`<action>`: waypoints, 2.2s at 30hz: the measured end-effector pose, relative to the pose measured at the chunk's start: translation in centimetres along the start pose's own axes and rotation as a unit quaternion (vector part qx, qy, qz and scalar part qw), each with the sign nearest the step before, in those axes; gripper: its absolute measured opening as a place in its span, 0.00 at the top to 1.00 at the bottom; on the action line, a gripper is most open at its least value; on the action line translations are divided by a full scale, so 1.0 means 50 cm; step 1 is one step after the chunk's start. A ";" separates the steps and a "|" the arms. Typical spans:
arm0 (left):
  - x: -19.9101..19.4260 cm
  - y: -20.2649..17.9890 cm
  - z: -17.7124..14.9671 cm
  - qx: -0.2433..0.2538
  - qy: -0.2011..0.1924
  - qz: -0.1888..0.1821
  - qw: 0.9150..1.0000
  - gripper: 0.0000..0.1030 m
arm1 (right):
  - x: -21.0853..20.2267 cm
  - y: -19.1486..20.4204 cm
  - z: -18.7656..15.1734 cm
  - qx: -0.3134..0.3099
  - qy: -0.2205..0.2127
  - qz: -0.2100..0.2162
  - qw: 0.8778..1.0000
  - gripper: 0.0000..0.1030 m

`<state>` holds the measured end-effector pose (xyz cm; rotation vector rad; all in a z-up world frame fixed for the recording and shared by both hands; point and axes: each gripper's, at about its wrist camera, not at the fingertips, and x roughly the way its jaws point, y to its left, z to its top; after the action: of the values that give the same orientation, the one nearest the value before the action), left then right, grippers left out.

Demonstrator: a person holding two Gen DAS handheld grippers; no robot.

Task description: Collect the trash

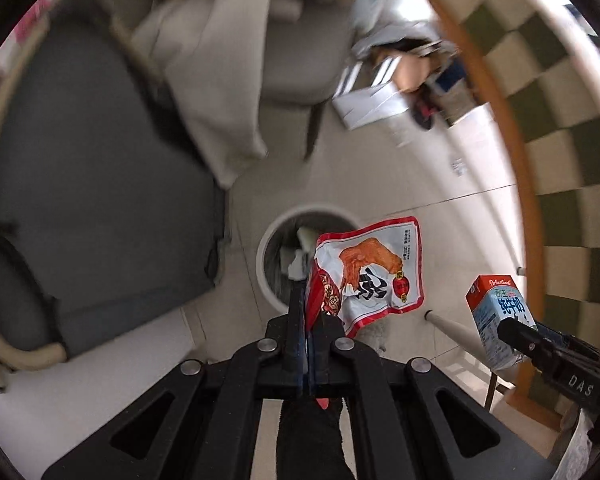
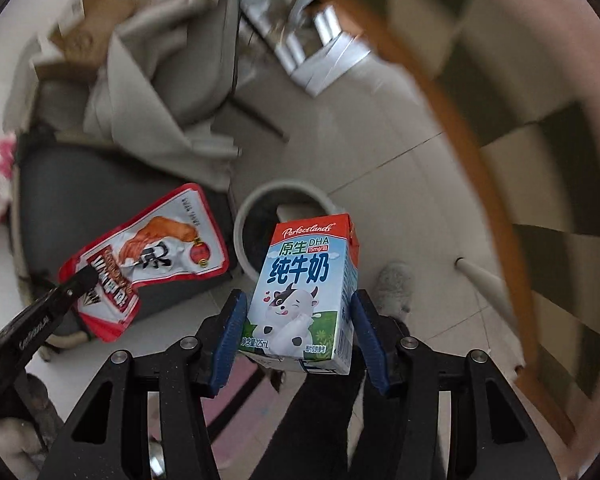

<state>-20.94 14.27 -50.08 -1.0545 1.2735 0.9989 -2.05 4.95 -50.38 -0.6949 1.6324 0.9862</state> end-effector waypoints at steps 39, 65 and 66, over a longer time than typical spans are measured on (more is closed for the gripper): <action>0.214 0.087 -0.044 -0.067 0.058 0.026 0.996 0.05 | 0.335 0.054 0.044 -0.113 0.027 -0.119 0.986 0.01; -0.447 0.011 -0.134 0.002 -0.133 0.044 0.990 0.05 | -0.390 0.167 -0.119 -0.060 -0.088 0.007 0.994 0.01; -0.463 -0.004 -0.123 0.010 -0.144 0.050 0.988 0.05 | -0.413 0.160 -0.116 -0.051 -0.099 0.010 0.994 0.01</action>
<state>-23.36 8.34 -27.02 -0.8026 1.1043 1.1655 -5.82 3.04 -27.89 -0.6296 1.4261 1.1224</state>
